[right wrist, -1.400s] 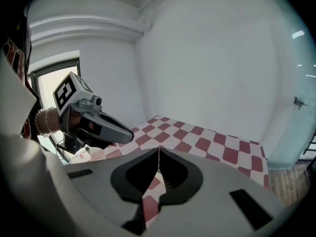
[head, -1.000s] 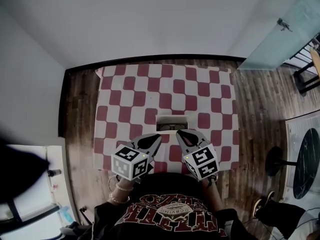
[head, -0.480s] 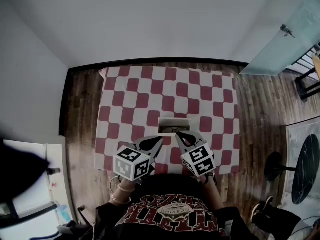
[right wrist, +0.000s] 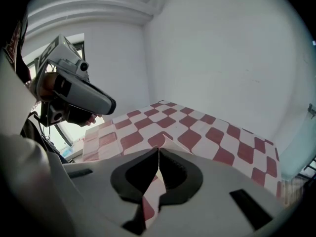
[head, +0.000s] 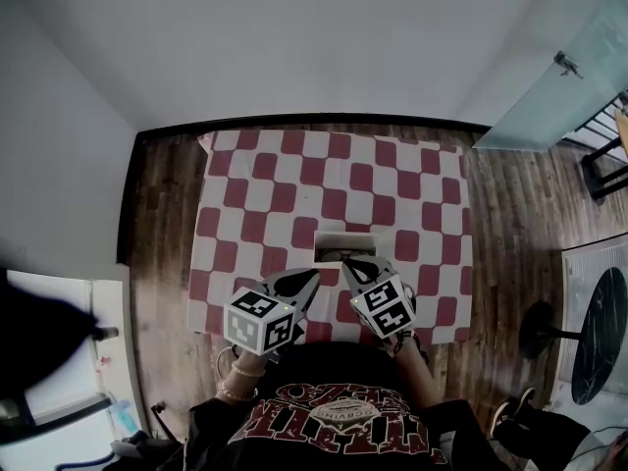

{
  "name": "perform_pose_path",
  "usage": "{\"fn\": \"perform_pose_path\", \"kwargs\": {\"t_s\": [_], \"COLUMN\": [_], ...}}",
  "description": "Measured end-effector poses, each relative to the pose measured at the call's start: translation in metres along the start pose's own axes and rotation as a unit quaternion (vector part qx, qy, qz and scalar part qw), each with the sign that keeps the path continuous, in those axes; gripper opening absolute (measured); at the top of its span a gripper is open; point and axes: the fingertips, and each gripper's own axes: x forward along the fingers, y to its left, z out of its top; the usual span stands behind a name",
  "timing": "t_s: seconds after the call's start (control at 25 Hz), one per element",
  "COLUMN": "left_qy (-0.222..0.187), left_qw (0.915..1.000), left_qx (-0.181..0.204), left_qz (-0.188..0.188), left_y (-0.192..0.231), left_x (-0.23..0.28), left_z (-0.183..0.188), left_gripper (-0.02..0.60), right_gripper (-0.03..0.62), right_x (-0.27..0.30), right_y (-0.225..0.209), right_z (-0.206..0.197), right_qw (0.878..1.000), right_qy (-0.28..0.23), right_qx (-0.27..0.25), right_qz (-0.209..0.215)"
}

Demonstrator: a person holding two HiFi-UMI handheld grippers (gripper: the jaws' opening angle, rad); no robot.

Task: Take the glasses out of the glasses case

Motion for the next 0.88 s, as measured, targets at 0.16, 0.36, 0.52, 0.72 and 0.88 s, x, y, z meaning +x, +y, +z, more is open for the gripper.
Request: {"fn": "perform_pose_path", "kwargs": {"t_s": [0.16, 0.36, 0.52, 0.72, 0.88], "left_qy": [0.001, 0.0, 0.0, 0.001, 0.002], "left_qw": [1.0, 1.0, 1.0, 0.9999, 0.9999], "left_qx": [-0.003, -0.004, -0.008, -0.014, -0.016], "left_qz": [0.0, -0.002, -0.002, -0.002, -0.001], "left_y": [0.001, 0.002, 0.005, 0.007, 0.009], "left_x": [0.0, 0.0, -0.001, -0.001, -0.002], "left_z": [-0.001, -0.001, -0.003, -0.007, -0.008], "left_gripper": [0.009, 0.009, 0.009, 0.009, 0.009], "right_gripper": [0.021, 0.021, 0.021, 0.021, 0.02], "right_x": [0.009, 0.021, 0.028, 0.036, 0.041], "right_y": [0.001, 0.0, -0.002, -0.007, -0.011], "right_z": [-0.007, -0.016, -0.024, -0.033, -0.039], "right_qw": [1.0, 0.999, 0.997, 0.994, 0.991], "right_qy": [0.016, 0.035, 0.055, 0.079, 0.095], "right_qx": [-0.011, -0.036, -0.056, -0.079, -0.09], "right_qz": [0.003, 0.005, 0.003, 0.002, 0.003]}}
